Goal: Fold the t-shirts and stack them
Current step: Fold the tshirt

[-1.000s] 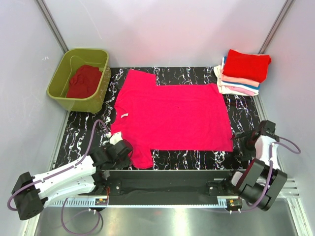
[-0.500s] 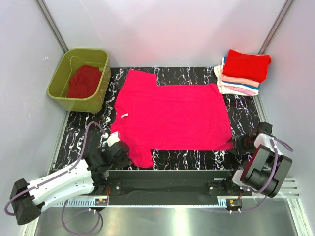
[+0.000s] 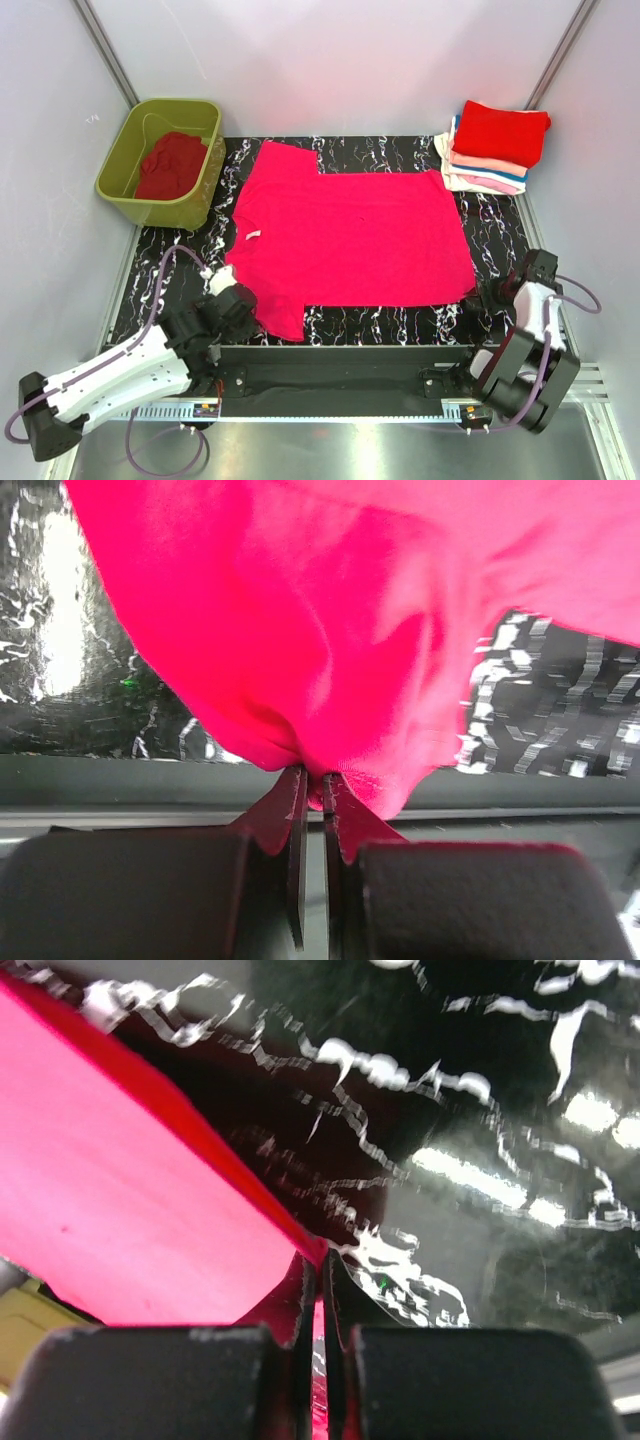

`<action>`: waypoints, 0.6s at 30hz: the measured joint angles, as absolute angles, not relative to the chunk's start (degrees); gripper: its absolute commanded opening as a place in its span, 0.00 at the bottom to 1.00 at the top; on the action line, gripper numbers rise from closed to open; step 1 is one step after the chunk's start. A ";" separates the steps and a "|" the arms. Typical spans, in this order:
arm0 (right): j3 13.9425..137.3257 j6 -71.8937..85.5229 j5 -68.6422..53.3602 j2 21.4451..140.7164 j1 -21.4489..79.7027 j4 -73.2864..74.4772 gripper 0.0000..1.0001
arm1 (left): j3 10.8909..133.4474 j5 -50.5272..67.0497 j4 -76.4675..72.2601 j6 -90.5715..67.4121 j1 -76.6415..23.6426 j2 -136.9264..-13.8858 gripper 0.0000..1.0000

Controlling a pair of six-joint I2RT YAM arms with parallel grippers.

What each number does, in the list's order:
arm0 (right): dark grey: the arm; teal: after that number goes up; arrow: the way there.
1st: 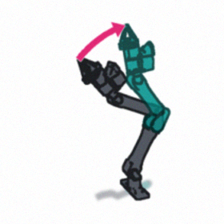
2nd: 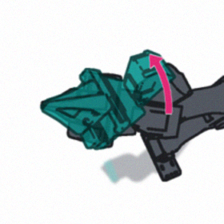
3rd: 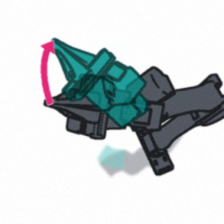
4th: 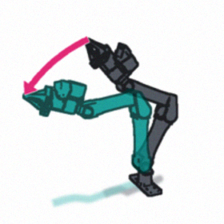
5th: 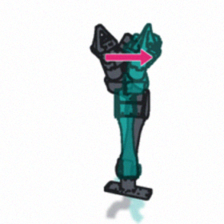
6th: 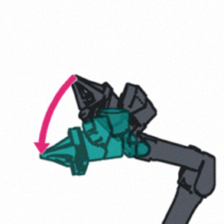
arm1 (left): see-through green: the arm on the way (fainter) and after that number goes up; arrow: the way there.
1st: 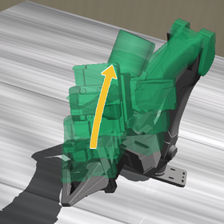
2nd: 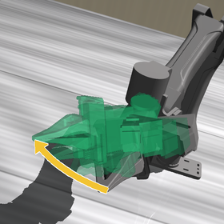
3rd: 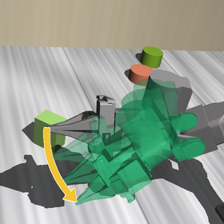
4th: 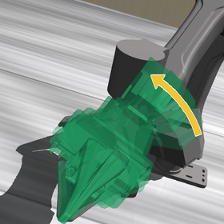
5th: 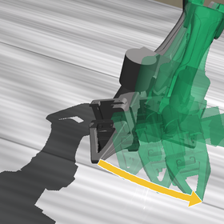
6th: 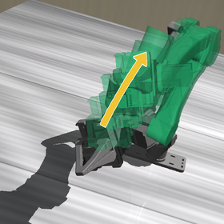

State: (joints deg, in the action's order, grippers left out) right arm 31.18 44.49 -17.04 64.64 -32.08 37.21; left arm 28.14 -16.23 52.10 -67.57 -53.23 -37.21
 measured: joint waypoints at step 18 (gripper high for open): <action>39.35 41.12 -21.54 58.37 -32.03 48.51 0.00 | 50.33 -16.71 65.36 -62.17 -51.83 -44.05 0.03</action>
